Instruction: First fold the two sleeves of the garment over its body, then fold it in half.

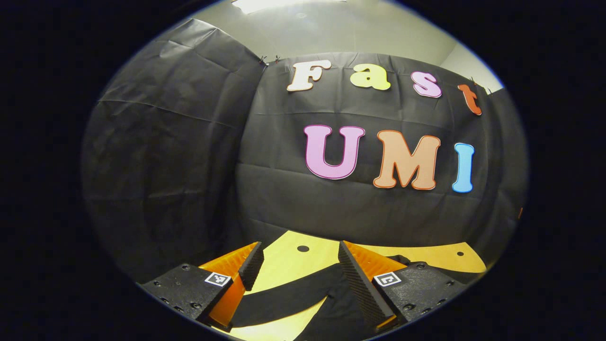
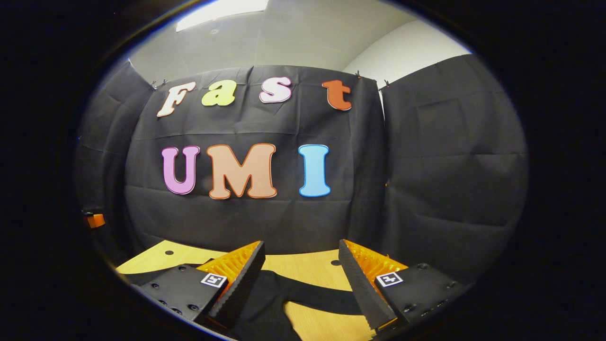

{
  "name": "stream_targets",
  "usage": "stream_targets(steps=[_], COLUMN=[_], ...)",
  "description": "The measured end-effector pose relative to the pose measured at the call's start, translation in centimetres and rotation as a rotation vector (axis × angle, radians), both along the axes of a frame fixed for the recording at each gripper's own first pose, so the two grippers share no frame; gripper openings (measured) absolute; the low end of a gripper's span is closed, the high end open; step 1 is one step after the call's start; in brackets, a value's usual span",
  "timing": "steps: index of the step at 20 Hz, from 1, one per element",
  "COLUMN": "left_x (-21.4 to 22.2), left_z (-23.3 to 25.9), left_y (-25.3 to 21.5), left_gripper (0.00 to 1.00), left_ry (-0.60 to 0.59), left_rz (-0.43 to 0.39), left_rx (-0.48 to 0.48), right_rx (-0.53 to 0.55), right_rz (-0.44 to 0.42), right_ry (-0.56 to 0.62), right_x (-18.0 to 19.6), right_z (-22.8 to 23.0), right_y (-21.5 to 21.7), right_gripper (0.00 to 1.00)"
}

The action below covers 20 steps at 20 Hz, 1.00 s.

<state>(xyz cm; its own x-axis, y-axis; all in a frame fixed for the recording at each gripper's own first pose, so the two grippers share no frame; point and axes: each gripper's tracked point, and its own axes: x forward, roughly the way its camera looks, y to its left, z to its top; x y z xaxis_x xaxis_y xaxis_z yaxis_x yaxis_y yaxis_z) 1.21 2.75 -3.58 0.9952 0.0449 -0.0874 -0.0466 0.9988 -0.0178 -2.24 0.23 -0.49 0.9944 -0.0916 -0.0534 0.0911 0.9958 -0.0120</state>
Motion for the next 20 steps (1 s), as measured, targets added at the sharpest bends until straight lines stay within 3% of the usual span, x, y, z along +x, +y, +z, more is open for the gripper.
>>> stream_targets(steps=[20], left_x=[-1.5], left_z=[0.0], left_y=[2.0], left_gripper=[0.92], left_ry=[0.026], left_rz=[0.121], left_rx=[0.056], right_rx=[0.068], right_rz=[-0.142], right_ry=[0.058], right_x=[2.5], right_z=[-3.8], right_y=[-10.7], right_gripper=[0.99])
